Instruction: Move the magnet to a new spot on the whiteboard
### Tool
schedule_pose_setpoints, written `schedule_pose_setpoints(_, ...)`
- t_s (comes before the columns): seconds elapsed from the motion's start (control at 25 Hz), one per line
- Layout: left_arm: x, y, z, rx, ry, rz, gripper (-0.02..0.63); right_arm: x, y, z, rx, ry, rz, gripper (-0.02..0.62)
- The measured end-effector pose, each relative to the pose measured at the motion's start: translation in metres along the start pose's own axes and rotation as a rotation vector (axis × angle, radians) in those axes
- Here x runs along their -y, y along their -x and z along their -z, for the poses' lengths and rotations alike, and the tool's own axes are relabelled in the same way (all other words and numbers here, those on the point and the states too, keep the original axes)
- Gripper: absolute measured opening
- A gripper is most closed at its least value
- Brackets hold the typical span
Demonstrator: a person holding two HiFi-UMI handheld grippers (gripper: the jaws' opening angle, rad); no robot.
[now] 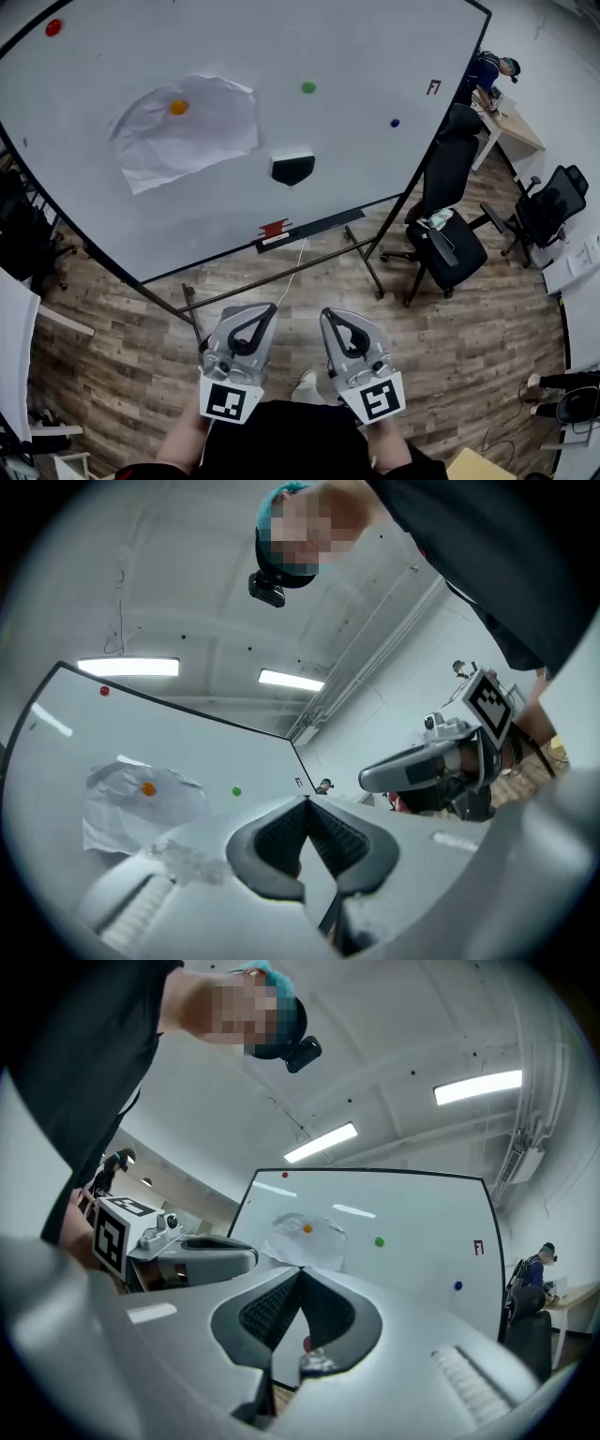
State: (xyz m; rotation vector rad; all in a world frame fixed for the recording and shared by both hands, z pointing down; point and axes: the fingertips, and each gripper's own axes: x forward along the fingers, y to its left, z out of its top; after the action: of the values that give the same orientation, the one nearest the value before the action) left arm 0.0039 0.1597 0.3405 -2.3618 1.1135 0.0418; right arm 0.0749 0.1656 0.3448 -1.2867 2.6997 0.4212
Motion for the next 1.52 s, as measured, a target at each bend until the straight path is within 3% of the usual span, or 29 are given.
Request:
schedule_pose_setpoints(0.36, 0.016, -0.064, 0.002, -0.011, -0.014, -0.069, -0.005, 0.067, 0.007, 0.014, -0.002, 0.011, -0.037, 0.002)
schedule_pose_setpoints(0.6, 0.016, -0.078, 0.014, -0.046, -0.010, -0.094, -0.005, 0.091, -0.001, 0.023, 0.007, -0.007, -0.040, 0.002)
schedule_pose_setpoints(1.2, -0.059, -0.164, 0.056, -0.006, -0.002, -0.103, -0.005, 0.160, -0.088, 0.046, -0.031, 0.048, 0.000, 0.002)
schedule_pose_setpoints(1.52, -0.098, -0.198, 0.090, 0.010, 0.047, -0.092, -0.005, 0.182, -0.145, 0.057, -0.035, 0.077, 0.035, 0.002)
